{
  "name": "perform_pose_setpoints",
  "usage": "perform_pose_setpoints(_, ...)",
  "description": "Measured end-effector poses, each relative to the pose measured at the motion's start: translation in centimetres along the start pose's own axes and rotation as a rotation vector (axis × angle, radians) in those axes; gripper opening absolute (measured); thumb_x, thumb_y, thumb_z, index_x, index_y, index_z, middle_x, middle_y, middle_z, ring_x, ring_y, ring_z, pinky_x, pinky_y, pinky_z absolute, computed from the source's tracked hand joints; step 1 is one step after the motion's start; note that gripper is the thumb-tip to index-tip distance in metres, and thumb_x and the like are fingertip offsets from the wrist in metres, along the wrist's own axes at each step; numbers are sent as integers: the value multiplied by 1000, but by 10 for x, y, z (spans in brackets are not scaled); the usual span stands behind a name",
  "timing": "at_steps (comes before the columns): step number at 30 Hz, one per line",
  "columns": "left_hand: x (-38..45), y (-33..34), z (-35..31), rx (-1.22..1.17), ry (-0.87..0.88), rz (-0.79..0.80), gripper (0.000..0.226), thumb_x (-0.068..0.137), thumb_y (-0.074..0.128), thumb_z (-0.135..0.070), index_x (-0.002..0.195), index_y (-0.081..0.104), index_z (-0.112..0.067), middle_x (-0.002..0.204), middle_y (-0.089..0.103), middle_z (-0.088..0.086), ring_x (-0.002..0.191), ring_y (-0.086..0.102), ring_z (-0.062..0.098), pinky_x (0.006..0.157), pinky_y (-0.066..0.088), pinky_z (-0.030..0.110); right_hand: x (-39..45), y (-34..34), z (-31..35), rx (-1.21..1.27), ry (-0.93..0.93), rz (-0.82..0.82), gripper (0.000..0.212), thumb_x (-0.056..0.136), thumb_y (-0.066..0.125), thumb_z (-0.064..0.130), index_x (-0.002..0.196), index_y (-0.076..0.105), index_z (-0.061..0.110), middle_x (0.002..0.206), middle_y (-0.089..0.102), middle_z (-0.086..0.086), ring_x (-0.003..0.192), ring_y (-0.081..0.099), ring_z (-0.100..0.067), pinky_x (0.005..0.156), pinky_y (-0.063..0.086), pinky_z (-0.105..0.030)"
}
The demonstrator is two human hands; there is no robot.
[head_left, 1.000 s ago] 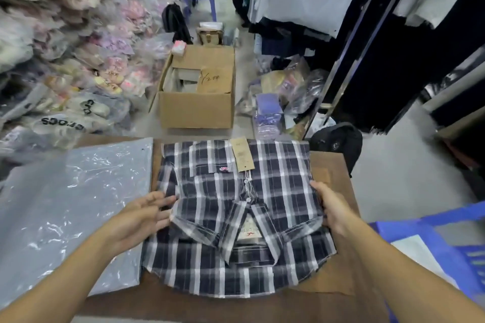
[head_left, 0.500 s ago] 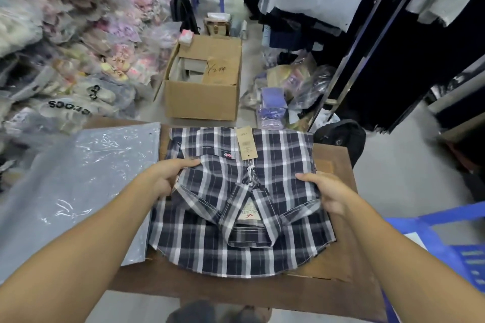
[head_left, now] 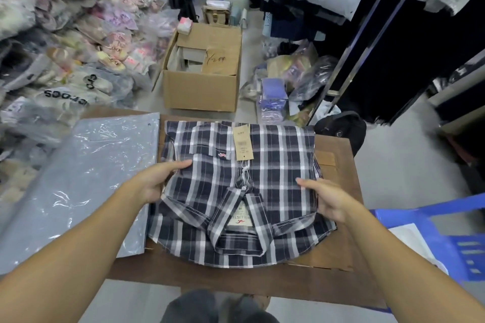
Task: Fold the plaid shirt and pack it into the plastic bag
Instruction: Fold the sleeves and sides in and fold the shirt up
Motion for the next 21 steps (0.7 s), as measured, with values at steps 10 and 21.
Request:
perform_pose_setpoints(10,-9,-3,7,-109,26,208,67,52,96,-23,110,73,0,115,71,20,103,70,34,89,58,48,-5,3,7,88,-11,-38,31,91,66,5,121,63,-4,109,76,-22,93,76,-33,70,64,-42)
perform_pose_setpoints(21,9,-17,3,-116,126,78,112,72,82,-21,155,7,-23,157,36,9,137,44,28,117,26,57,3,-2,16,-40,-133,-138,34,86,76,6,119,67,10,103,80,-13,95,77,-31,88,60,-51)
Point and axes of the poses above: each hand's wrist, its own x-axis towards the middle knuckle, its own y-axis out of the palm, z = x × y, the point moved 5 cm from there along x, towards the middle knuckle
